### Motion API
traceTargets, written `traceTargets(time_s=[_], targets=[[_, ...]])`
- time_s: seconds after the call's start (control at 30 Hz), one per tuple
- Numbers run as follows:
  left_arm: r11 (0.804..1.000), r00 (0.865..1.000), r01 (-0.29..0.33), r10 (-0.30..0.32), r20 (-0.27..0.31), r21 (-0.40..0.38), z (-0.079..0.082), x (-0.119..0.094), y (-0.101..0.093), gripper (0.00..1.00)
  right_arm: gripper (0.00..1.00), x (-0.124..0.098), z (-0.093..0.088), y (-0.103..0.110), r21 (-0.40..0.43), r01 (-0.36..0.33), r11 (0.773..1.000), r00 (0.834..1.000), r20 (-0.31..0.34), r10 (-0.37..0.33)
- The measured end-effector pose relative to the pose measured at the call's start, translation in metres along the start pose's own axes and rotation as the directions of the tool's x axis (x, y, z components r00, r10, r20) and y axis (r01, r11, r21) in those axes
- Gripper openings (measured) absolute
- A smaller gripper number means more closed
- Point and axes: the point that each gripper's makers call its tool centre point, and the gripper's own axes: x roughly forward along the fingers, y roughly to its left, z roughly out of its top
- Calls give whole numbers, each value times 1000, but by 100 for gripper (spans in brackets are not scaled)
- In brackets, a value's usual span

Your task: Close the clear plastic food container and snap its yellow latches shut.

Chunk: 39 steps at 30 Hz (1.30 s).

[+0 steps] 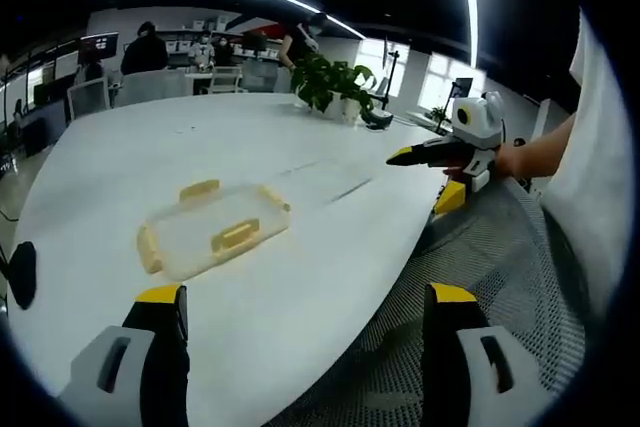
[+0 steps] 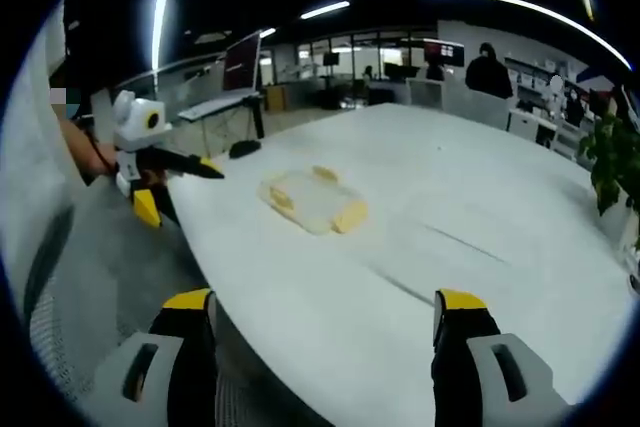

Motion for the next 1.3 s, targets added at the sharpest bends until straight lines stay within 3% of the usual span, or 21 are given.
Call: traceTargets(time_s=[0.8,1.3], targets=[[1000,1000,8,-8,-9,-5,-1,1,-1,99,89,0,1,-2,13,7,1000,1000,-1,-7],[999,1000,29,-29,-9,-18,0,1,-4,99,83,0,-5,-4,21,13,1000,999,-46,-12]])
